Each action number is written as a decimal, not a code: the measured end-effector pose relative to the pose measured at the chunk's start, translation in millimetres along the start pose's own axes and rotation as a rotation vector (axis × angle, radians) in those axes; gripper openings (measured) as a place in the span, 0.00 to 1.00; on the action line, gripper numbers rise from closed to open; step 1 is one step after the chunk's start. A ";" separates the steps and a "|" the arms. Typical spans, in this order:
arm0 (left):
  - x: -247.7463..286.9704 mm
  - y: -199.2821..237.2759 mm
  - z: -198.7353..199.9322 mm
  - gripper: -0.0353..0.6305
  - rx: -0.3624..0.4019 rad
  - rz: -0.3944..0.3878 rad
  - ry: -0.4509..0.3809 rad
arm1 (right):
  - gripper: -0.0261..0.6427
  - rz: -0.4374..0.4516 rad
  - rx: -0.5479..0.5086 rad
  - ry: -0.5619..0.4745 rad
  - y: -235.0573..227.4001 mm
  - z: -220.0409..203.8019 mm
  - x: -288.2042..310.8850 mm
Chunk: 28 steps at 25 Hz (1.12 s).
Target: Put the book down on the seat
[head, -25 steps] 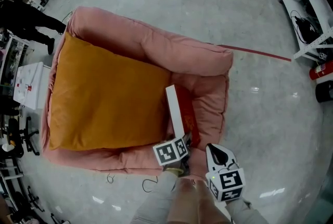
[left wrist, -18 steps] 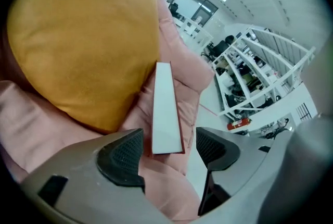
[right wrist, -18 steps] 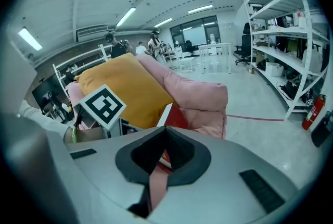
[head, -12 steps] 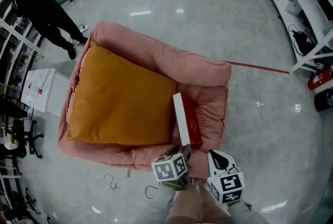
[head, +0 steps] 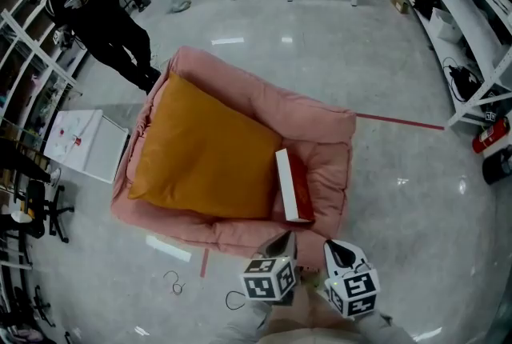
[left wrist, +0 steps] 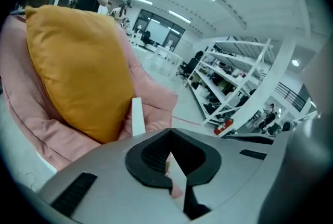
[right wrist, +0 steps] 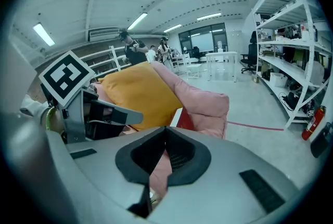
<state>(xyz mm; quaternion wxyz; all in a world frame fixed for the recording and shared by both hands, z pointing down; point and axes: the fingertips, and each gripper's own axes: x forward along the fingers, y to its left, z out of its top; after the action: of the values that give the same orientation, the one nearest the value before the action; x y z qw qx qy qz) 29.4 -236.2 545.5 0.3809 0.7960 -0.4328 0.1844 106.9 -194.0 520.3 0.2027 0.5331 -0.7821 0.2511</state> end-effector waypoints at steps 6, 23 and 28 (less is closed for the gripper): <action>-41.2 -27.4 9.5 0.06 0.099 -0.021 -0.042 | 0.05 0.032 -0.002 -0.039 14.6 12.4 -20.7; -85.7 -51.2 32.4 0.06 0.194 0.007 -0.154 | 0.05 0.133 -0.136 -0.134 34.9 54.6 -47.3; -91.8 -51.6 33.1 0.06 0.199 -0.012 -0.164 | 0.05 0.152 -0.174 -0.153 42.3 61.6 -48.4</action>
<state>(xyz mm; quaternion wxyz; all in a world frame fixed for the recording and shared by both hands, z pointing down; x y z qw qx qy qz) 19.8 -194.0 444.0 0.2645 0.8448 -0.4372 0.1585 81.1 -183.1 435.7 0.1685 0.4704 -0.8522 0.1554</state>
